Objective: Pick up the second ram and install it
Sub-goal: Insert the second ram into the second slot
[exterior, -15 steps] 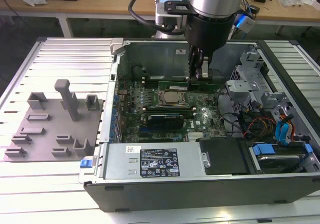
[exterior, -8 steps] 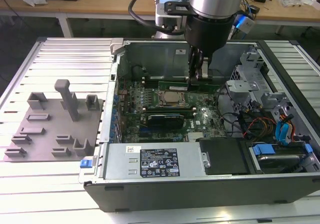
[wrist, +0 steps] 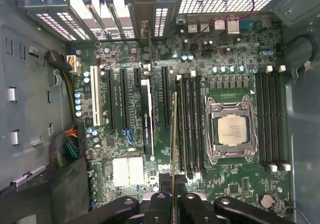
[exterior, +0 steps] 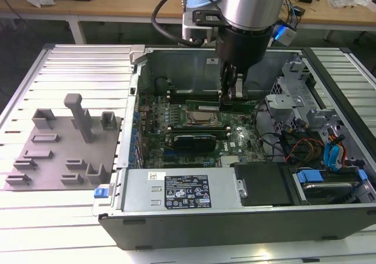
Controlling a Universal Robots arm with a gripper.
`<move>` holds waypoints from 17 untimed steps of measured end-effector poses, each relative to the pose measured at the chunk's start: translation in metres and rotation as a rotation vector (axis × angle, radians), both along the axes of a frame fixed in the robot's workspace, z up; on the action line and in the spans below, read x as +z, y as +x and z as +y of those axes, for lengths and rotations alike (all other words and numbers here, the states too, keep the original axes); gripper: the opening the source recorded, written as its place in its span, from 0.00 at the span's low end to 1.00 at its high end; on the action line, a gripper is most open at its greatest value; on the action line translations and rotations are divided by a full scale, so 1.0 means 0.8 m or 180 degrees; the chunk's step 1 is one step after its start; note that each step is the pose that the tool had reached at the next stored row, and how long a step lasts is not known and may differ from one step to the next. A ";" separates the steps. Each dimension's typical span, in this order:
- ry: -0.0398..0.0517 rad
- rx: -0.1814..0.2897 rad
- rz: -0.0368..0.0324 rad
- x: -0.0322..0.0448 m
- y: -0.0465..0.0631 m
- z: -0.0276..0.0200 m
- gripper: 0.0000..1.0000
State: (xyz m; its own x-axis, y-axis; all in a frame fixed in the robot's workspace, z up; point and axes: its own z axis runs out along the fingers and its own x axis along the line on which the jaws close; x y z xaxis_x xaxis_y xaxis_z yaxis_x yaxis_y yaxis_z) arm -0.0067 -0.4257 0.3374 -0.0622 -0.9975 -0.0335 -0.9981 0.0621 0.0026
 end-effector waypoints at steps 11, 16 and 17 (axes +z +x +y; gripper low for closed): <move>0.0000 0.0000 0.0000 -0.0146 0.000 0.0000 0.11; 0.0000 0.0000 0.0000 -0.0219 0.000 0.0000 0.11; 0.0000 0.0000 0.0000 -0.0238 0.000 0.0000 0.11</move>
State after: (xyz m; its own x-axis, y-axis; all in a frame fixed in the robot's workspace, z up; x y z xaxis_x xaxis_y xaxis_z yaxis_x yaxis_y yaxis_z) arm -0.0068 -0.4257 0.3183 -0.0622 -0.9975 -0.0335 -0.9981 0.0621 0.0026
